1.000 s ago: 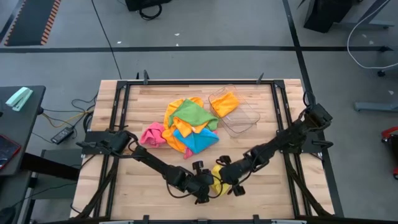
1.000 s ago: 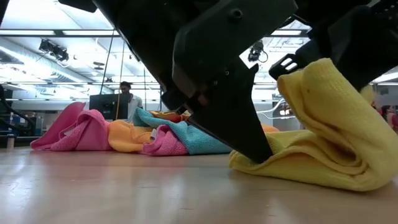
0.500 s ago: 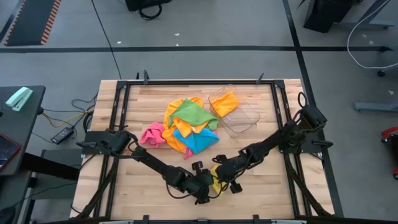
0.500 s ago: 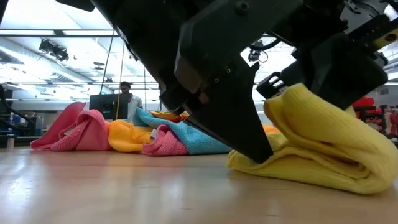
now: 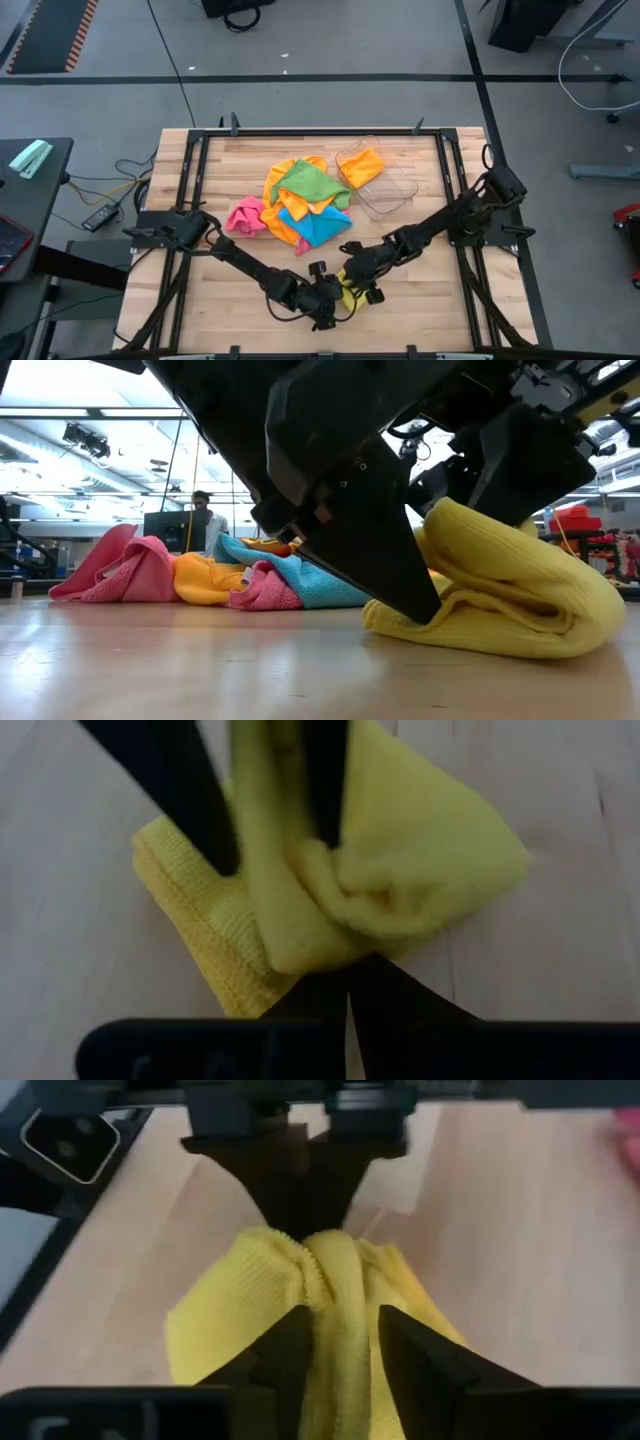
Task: Fold microfiber towels
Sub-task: Fold the yellow towel
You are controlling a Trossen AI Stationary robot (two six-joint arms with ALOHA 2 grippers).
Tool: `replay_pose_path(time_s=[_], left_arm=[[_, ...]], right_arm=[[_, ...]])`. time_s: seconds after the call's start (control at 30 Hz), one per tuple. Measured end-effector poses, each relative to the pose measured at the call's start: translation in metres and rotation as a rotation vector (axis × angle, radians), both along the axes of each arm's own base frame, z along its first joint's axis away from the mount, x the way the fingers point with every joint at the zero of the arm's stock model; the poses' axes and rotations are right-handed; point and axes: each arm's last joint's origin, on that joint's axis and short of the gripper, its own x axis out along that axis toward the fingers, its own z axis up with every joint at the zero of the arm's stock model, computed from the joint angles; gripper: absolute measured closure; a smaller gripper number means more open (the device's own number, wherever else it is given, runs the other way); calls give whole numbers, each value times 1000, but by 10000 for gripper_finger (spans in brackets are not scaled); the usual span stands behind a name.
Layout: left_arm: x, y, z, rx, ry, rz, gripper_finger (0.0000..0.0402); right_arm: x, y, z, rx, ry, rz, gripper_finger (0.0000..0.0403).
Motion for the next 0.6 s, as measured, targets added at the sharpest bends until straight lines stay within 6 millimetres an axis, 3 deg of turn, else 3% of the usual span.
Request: replay_pose_path(time_s=[0.6], left_arm=[[2,-1,2,-3,-24,-13,381]], right_arm=[[9,-6,-23,-137,-31,54,262]])
